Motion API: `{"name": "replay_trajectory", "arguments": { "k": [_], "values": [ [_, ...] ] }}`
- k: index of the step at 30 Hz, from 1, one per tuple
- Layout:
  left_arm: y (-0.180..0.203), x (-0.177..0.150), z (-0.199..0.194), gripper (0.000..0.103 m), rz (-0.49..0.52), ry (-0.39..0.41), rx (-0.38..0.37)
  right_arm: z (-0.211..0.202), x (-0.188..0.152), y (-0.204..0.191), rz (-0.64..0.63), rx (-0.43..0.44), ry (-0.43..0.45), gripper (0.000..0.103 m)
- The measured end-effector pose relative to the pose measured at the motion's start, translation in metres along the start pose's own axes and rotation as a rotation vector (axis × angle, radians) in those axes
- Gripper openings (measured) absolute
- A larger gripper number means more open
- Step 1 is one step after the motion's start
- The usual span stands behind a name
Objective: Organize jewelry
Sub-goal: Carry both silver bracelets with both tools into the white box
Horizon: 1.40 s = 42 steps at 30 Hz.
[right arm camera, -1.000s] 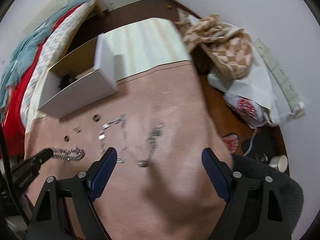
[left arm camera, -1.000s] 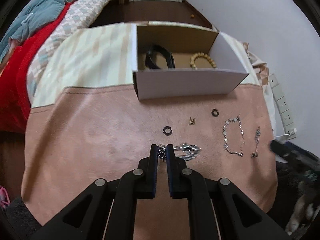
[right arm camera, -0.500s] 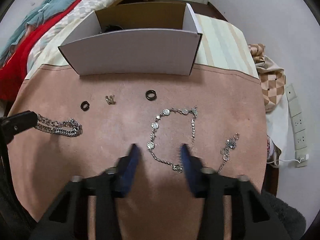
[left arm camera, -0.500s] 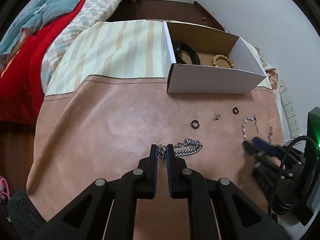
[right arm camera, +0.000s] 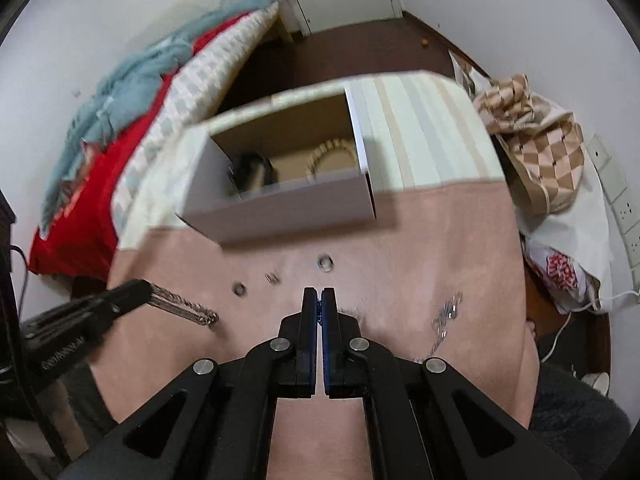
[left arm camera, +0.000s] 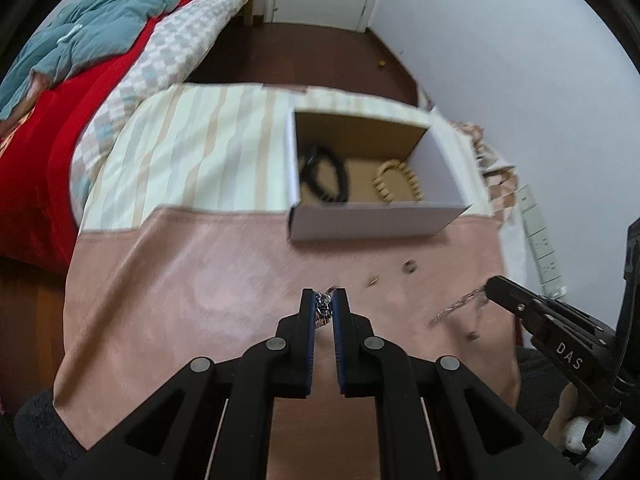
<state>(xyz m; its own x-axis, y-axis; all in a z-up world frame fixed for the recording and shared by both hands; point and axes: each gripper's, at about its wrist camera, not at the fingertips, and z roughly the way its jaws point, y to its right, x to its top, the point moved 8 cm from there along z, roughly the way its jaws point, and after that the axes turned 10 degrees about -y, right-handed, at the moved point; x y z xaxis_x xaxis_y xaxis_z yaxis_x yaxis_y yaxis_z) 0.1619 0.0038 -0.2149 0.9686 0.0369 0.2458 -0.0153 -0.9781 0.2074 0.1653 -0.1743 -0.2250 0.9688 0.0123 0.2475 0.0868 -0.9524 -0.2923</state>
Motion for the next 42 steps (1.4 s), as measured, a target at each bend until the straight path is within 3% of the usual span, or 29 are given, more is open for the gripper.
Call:
{"name": "replay_trajectory", "arguments": {
  "k": [6, 12, 21, 26, 31, 32, 33, 34, 35, 36, 38, 40, 41, 42],
  "values": [
    [0.024, 0.043, -0.037, 0.006, 0.054, 0.058, -0.067, -0.045, 0.043, -0.017, -0.032, 0.055, 0.082, 0.002],
    [0.034, 0.100, -0.047, 0.006, 0.100, 0.102, -0.065, -0.059, 0.100, -0.028, -0.064, 0.081, 0.121, 0.002],
    [0.031, 0.155, 0.010, 0.006, 0.110, 0.005, -0.047, 0.005, 0.162, -0.018, -0.053, 0.088, 0.005, 0.002],
    [0.026, 0.172, 0.051, 0.006, 0.088, -0.069, -0.057, 0.037, 0.173, -0.007, -0.048, 0.064, -0.049, 0.002],
    [0.025, 0.183, 0.064, 0.008, 0.057, -0.110, -0.049, 0.052, 0.178, -0.001, -0.054, 0.077, -0.094, 0.002],
    [0.025, 0.184, 0.062, 0.010, 0.057, -0.105, -0.050, 0.055, 0.177, -0.001, -0.053, 0.083, -0.111, 0.002],
    [0.025, 0.185, 0.061, 0.021, 0.061, -0.101, -0.037, 0.056, 0.176, -0.001, -0.056, 0.086, -0.127, 0.003],
    [0.025, 0.185, 0.060, 0.040, 0.068, -0.094, -0.012, 0.059, 0.174, 0.000, -0.053, 0.085, -0.149, 0.003],
    [0.024, 0.185, 0.057, 0.052, 0.071, -0.081, -0.003, 0.061, 0.173, 0.001, -0.052, 0.074, -0.160, 0.003],
    [0.023, 0.187, 0.056, 0.072, 0.072, -0.074, 0.006, 0.062, 0.171, 0.001, -0.056, 0.064, -0.171, 0.003],
    [0.019, 0.186, 0.049, 0.078, 0.072, -0.044, 0.039, 0.062, 0.167, 0.003, -0.055, 0.041, -0.176, 0.014],
    [0.010, 0.183, 0.044, 0.081, 0.064, -0.034, 0.074, 0.059, 0.162, 0.004, -0.053, 0.039, -0.177, 0.044],
    [0.006, 0.182, 0.043, 0.084, 0.057, -0.033, 0.091, 0.057, 0.161, 0.005, -0.053, 0.035, -0.172, 0.048],
    [0.000, 0.179, 0.041, 0.095, 0.051, -0.024, 0.114, 0.055, 0.159, 0.005, -0.058, 0.020, -0.165, 0.052]
  ]
}}
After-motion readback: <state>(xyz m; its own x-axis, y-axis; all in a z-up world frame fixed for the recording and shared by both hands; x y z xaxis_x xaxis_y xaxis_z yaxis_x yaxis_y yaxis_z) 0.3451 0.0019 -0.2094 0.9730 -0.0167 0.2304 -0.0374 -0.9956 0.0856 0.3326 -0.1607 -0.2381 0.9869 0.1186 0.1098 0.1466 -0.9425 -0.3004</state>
